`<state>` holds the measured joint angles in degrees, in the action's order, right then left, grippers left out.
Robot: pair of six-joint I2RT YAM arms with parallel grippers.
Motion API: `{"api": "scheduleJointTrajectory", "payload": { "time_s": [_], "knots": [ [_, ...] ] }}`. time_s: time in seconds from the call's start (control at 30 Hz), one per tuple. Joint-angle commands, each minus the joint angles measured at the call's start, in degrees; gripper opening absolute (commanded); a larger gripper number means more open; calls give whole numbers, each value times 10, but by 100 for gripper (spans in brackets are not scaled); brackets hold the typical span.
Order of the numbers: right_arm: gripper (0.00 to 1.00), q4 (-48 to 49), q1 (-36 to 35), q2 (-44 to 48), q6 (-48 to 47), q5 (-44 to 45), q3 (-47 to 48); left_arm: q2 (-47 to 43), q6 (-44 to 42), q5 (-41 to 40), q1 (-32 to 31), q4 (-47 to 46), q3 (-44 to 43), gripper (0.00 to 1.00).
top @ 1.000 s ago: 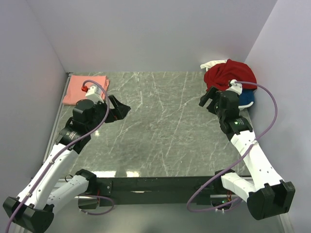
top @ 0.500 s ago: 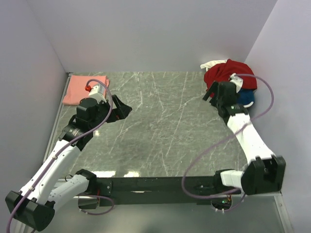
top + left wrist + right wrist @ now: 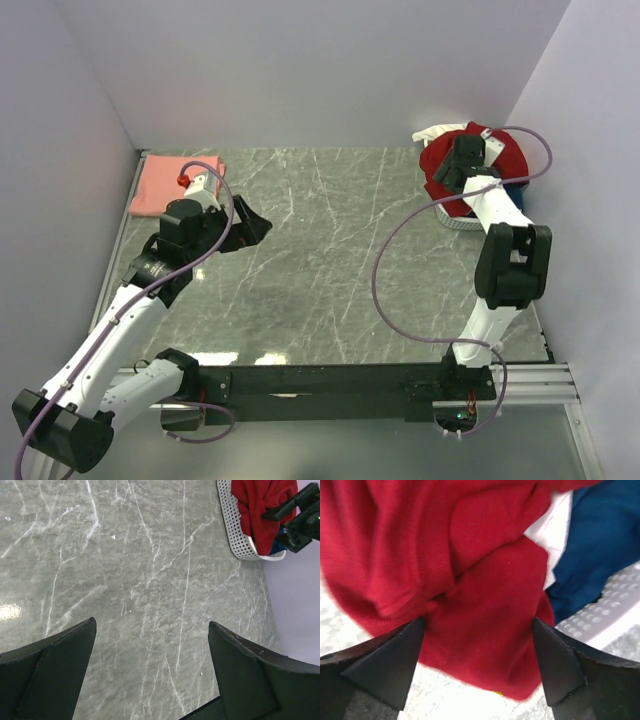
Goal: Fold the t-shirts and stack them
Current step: Grab the tshirt from the pile
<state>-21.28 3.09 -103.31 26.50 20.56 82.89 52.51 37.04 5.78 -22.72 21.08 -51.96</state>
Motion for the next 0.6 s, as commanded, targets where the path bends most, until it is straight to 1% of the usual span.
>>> {"api": "scheduleJointTrajectory", "payload": {
  "time_s": [0.0, 0.03, 0.1, 0.13, 0.2, 0.23, 0.27, 0.33, 0.37, 0.43, 0.5, 0.57],
  "knots": [
    [91, -19, -1, -27, -3, 12, 36, 2, -14, 3, 1, -3, -29, 99],
    [81, -14, -1, -27, -2, 6, 34, 4, -14, 1, 2, -3, -30, 100],
    [65, -8, -1, -9, 2, -9, 23, 3, -14, -3, 2, 0, -31, 99],
    [44, -2, -1, -1, 2, -12, 16, 3, -13, -5, 1, 0, -31, 99],
    [23, -6, 0, 22, 0, -24, 21, 2, -11, -9, 2, 3, -33, 99],
    [5, -24, -1, 30, 2, -27, 37, 1, -10, -11, 2, 3, -34, 99],
    [0, -41, -1, 48, 0, -37, 52, 0, -8, -13, 2, 3, -34, 99],
    [0, -52, -3, 71, -3, -49, 65, -1, -6, -17, 2, 3, -33, 100],
    [0, -54, -4, 99, -4, -58, 70, -4, -4, -20, 2, 2, -34, 99],
    [0, -66, -10, 143, -7, -88, 92, -4, 1, -23, 2, 0, -34, 99],
    [0, -78, -18, 168, -7, -111, 112, -2, 9, -30, 2, 1, -39, 99],
    [0, -98, -46, 195, -8, -124, 154, 0, 14, -34, 1, 2, -45, 99]
  ]
}}
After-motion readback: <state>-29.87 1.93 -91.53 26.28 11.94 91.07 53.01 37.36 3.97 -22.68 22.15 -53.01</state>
